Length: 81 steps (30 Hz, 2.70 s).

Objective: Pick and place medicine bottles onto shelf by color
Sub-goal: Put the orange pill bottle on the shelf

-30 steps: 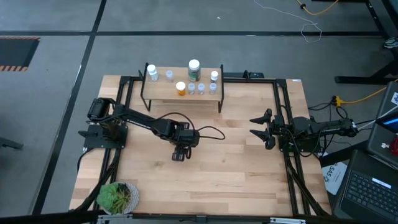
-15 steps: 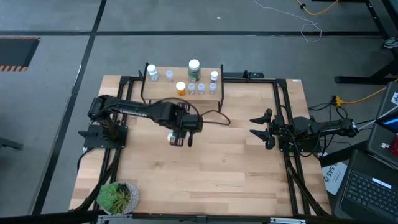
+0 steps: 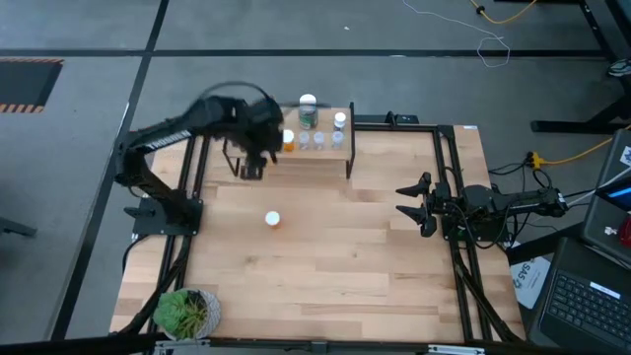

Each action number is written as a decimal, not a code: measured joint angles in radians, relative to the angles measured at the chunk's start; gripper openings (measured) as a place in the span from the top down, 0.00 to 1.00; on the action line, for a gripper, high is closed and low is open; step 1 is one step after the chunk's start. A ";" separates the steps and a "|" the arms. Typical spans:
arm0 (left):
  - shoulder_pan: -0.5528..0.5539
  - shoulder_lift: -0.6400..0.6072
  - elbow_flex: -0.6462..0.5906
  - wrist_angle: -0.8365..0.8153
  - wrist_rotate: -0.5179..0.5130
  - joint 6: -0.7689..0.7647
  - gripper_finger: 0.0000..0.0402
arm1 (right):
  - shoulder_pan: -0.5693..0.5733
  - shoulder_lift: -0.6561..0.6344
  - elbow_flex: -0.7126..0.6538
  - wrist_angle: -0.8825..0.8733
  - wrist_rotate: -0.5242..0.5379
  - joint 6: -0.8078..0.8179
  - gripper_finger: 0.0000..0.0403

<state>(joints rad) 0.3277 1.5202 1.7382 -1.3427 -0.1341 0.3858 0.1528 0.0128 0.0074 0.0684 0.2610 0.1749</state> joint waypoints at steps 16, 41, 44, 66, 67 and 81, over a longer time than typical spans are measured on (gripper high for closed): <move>0.338 0.159 -0.002 0.082 0.179 0.097 0.51 | 0.000 0.000 0.000 0.000 0.000 0.000 0.37; 0.372 0.169 -0.002 0.165 0.138 0.123 0.32 | 0.000 0.000 0.000 0.000 0.000 0.000 0.37; 0.363 0.155 -0.002 0.181 0.131 0.123 0.32 | 0.000 0.000 0.000 0.000 0.000 0.000 0.37; -0.033 0.014 -0.033 -0.013 0.250 0.051 0.32 | 0.000 0.000 0.000 0.000 0.000 0.000 0.37; -0.066 0.014 -0.053 -0.009 0.243 0.049 0.32 | 0.000 0.000 0.000 0.000 0.000 0.000 0.37; -0.286 0.016 -0.502 0.317 0.091 -0.011 0.32 | 0.000 0.000 0.000 0.000 0.000 0.000 0.37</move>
<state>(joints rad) 0.0418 1.5360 1.2357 -1.0261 -0.0433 0.3748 0.1531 0.0128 0.0074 0.0689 0.2611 0.1751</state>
